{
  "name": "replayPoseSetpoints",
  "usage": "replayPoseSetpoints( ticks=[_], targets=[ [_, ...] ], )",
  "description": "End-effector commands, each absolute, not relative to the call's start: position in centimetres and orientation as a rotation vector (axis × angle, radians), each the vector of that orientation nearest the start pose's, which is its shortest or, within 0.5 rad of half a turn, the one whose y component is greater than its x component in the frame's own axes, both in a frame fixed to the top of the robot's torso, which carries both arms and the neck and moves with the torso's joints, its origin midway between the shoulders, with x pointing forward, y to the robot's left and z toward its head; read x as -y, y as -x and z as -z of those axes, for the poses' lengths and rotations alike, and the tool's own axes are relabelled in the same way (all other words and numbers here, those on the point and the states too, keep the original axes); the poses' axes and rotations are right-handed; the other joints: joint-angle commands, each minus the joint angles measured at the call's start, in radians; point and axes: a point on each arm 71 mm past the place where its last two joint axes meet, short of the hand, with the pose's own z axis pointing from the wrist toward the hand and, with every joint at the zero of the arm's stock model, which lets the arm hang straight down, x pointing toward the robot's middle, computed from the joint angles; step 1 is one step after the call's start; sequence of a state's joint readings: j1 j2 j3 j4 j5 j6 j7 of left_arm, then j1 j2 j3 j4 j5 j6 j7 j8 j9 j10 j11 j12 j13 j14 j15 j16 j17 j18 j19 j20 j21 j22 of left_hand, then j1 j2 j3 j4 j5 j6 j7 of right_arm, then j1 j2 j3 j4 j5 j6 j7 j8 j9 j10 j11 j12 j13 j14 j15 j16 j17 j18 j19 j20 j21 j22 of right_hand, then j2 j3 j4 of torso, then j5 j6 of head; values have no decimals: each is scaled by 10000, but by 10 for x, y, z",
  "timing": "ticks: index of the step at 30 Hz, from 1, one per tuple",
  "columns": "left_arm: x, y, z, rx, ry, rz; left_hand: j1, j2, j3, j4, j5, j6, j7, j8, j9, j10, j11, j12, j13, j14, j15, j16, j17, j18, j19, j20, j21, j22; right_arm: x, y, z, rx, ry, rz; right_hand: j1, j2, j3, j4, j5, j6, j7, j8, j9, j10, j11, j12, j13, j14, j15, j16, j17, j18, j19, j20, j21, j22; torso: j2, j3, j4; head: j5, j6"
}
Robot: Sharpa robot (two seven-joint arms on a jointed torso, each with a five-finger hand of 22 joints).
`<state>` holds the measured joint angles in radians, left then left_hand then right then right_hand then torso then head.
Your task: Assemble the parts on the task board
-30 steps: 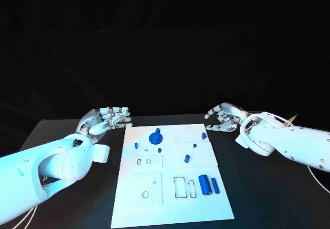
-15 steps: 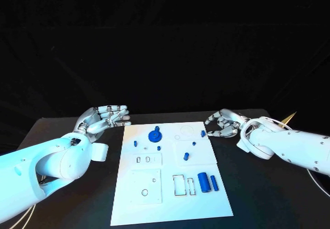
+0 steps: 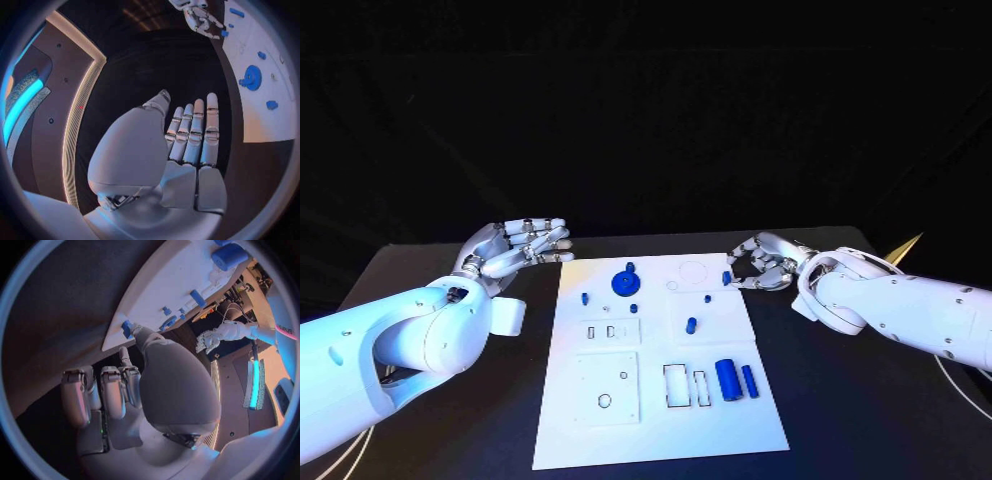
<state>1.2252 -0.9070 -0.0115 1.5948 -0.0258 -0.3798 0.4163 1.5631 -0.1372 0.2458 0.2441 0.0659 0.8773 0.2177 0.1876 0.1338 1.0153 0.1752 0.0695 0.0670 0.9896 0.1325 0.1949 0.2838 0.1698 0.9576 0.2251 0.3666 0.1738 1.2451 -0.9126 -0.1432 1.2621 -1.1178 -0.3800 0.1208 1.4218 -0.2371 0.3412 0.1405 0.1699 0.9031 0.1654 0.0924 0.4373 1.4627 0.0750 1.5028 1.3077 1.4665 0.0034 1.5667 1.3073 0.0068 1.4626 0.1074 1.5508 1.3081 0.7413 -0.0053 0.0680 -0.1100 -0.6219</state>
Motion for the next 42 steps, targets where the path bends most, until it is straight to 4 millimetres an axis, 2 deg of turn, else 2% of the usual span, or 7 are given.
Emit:
replayPoseSetpoints(
  ticks=[1, 7, 11, 19, 27, 35, 42],
  targets=[
    [-222, -484, 147, -13235, 10519, 15545, 51, -29, 23, -52, -56, -27, 22, 51, 11, 42, 7, -19, -5, -64, 20, -60, 11, 82, -72, -4, 26, 10, 320, -516, 204, -16601, -1381, -6025, -44, 154, 133, 25, -43, 173, -15, 66, 26, 525, 55, 45, 2109, 1043, 47, 41, 2635, -23, 986, 46, 49, 2500, -6, 4, 3, 74, -49],
    [-222, -485, 147, -13227, 10529, 15516, 61, -29, 31, -67, -56, -13, 17, 60, 15, 64, 4, -13, -2, -67, 19, -67, 29, 83, -91, -4, 40, 19, 316, -518, 206, -16647, -1442, -6007, -64, 246, 307, 16, -40, 382, -50, 134, 51, 576, 24, 101, 2154, 1043, 23, 41, 2635, -42, 1026, 35, 110, 2552, -6, 7, -36, 124, -86],
    [-222, -484, 147, -13226, 10532, 15507, 61, -29, 31, -67, -56, -13, 17, 60, 15, 64, 4, -13, -2, -67, 19, -67, 29, 83, -91, -4, 40, 19, 315, -518, 207, -16711, -1493, -5961, -69, 321, 550, -22, 134, 593, -82, 194, 64, 618, -10, 147, 2191, 1043, -6, 41, 2635, -67, 1079, 8, 194, 2623, -10, 1, -1, 62, -115],
    [-223, -485, 147, -13215, 10546, 15469, 61, -29, 31, -67, -56, -13, 17, 60, 15, 64, 4, -13, -2, -67, 19, -67, 29, 83, -91, -4, 40, 19, 313, -519, 209, -16806, -1502, -5913, -79, 335, 670, -53, 160, 708, -115, 231, 72, 662, -37, 196, 2230, 1043, -27, 41, 2635, -68, 1082, -8, 200, 2627, -10, -3, -16, 107, -171],
    [-224, -485, 147, -13217, 10556, 15449, 61, -29, 31, -67, -56, -13, 17, 60, 15, 64, 4, -13, -2, -67, 19, -67, 29, 83, -91, -4, 40, 19, 311, -520, 210, -16904, -1499, -5886, -94, 342, 741, -71, 160, 764, -134, 246, 74, 679, -52, 214, 2245, 1043, -41, 41, 2635, -68, 1082, -20, 200, 2627, -12, -3, -27, 101, -125],
    [-224, -485, 147, -13220, 10562, 15439, 61, -29, 31, -67, -56, -13, 17, 60, 15, 64, 4, -13, -2, -67, 19, -67, 29, 83, -91, -4, 40, 19, 308, -521, 212, -17009, -1483, -5840, -108, 340, 772, -78, 155, 788, -143, 252, 74, 689, -60, 225, 2254, 1043, -49, 41, 2635, -68, 1082, -26, 200, 2627, -17, 4, -2, 125, -214],
    [-225, -485, 147, -13218, 10569, 15422, 71, -28, 41, -84, -56, -10, 11, 65, 15, 74, 3, -15, -4, -69, 18, -75, 50, 84, -107, -5, 62, 31, 306, -520, 217, -17119, -1478, -5860, -164, 362, 880, -91, 160, 888, -183, 285, 81, 726, -93, 265, 2287, 1043, -77, 41, 2635, -68, 1082, -50, 200, 2627, -8, 9, -23, 154, -217]
  ],
)
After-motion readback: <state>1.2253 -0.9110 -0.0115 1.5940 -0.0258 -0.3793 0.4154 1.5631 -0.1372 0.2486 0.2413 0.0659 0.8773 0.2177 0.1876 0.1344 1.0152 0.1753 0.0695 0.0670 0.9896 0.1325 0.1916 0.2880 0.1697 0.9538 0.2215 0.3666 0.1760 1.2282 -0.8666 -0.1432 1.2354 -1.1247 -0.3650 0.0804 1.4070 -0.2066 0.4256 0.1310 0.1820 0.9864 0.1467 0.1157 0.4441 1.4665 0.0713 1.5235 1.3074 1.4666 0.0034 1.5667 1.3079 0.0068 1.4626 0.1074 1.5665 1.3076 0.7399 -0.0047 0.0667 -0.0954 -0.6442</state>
